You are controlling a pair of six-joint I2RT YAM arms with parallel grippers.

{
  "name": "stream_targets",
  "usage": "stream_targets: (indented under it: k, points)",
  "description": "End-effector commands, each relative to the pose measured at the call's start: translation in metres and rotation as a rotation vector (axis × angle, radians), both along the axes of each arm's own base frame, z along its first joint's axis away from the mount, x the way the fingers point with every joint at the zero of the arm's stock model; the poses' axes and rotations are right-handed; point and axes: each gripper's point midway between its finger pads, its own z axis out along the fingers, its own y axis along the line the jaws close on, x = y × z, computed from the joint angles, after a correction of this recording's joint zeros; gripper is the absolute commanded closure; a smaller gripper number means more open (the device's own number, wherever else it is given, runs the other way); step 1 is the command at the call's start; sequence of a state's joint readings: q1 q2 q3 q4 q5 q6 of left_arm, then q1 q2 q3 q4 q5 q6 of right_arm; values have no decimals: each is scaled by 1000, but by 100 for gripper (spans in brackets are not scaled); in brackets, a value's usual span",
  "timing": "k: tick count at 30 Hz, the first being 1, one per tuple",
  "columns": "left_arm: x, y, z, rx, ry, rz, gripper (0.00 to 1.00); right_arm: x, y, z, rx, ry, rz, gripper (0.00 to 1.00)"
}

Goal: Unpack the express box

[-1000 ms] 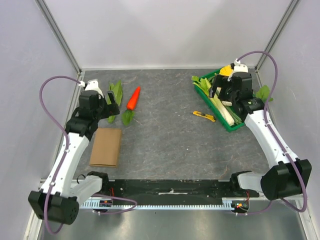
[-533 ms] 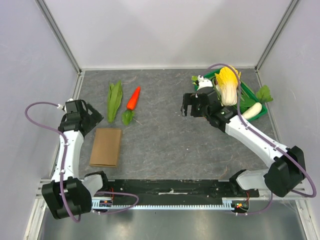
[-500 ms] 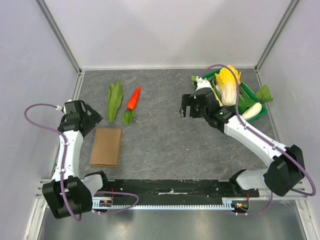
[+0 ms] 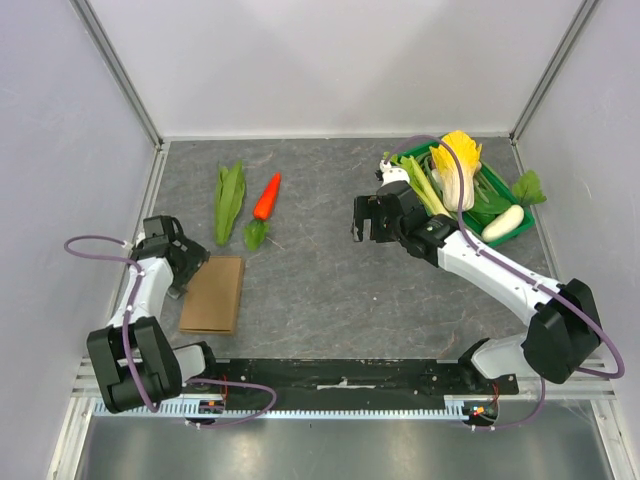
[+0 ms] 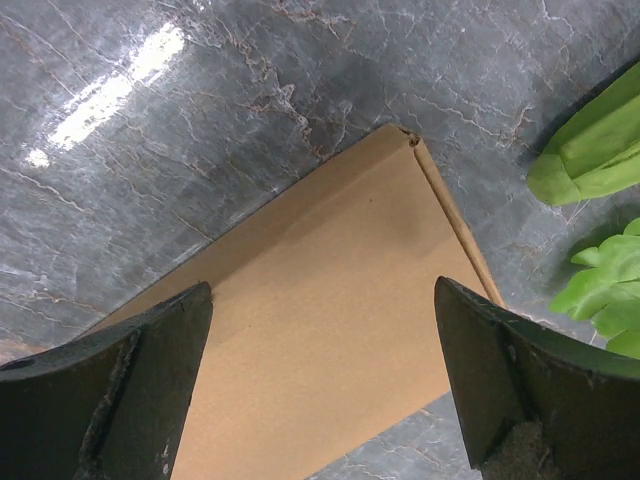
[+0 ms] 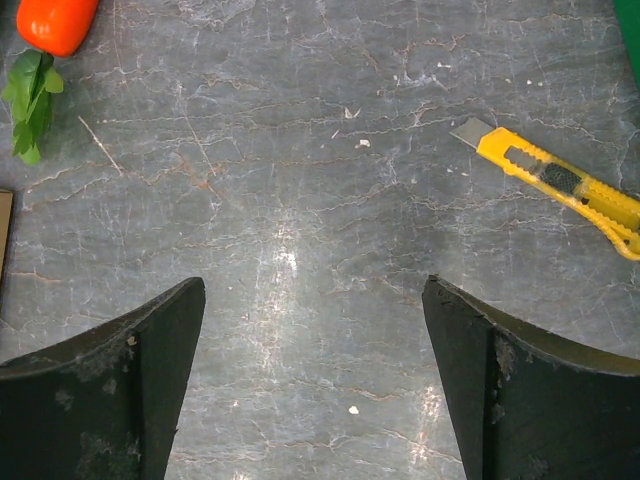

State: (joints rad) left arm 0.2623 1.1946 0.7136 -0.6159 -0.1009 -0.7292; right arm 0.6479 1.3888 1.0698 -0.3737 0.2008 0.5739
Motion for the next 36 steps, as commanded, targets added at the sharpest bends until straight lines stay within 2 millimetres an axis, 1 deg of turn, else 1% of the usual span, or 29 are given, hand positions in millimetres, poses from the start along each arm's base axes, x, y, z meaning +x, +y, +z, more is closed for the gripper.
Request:
stream_targets:
  k: [1,2,4,5,6,7,8,10,11,12,13,15,16,18,21,22,23,25,27,28,29,30,31,32,33,34,35,36]
  points:
    - [0,-4,-24,-53,31,60,3,2,1,3,11,-25,-3,3]
    - [-1,-5,-28,-64,44,55,6,2,2,4,11,-26,0,3]
    - [-6,-11,-35,-88,61,44,7,1,1,2,11,-25,-2,3]
    - [-12,-14,-39,-100,74,40,8,1,0,1,10,-23,-5,3]
    - [-14,-17,-37,-108,61,40,8,0,1,0,10,-20,-1,3]
    - [-15,-23,-37,-136,51,32,8,0,1,-1,10,-17,0,3]
    - [-22,-29,-42,-163,57,32,8,0,1,-2,11,-13,2,3]
    - [-22,-43,-37,-226,16,18,9,-2,1,-4,18,-7,2,3]
    - [-28,-49,-40,-249,20,11,10,-3,1,-5,19,-3,3,3]
    - [-30,-53,-41,-270,14,6,11,-5,1,-8,22,4,0,3]
    - [-30,-61,-38,-304,-3,-17,11,-5,1,-7,25,2,1,3]
    - [-34,-69,-39,-334,-6,-47,13,-7,0,-9,31,7,-2,3]
    - [-36,-77,-37,-363,-8,-75,14,-9,-1,-10,37,8,-4,3]
    - [-39,-85,-34,-388,-12,-107,16,-14,-1,-15,41,19,-1,3]
    - [-43,-106,-26,-458,-26,-176,16,-18,-4,-18,47,30,-4,3]
    - [-44,-118,-22,-499,-35,-220,16,-19,-4,-18,51,30,-5,3]
    - [-43,-123,-18,-515,-43,-243,16,-21,-4,-19,56,36,-7,3]
    - [-42,-131,-11,-519,-60,-302,18,-27,-6,-22,64,48,-10,3]
    - [-35,-124,1,-458,-87,-341,18,-33,-3,-27,72,63,1,4]
    - [-31,-112,3,-381,-89,-331,18,-41,7,-29,80,73,47,4]
    - [-25,-104,15,-329,-103,-336,18,-45,15,-30,74,74,86,4]
    - [-22,-97,21,-281,-118,-343,18,-48,24,-34,67,82,122,5]
    - [-18,-92,25,-247,-132,-340,18,-60,41,-35,64,85,183,4]
    - [-10,-88,35,-225,-158,-338,18,-67,51,-37,61,93,221,4]
    - [-11,-87,38,-219,-155,-329,18,-71,63,-40,47,101,260,4]
    - [-9,-87,40,-222,-155,-325,18,-86,79,-42,39,109,317,5]
    - [-5,-87,45,-227,-170,-313,18,-95,89,-42,44,120,361,5]
    - [-3,-87,45,-229,-170,-308,18,-102,101,-44,39,117,416,5]
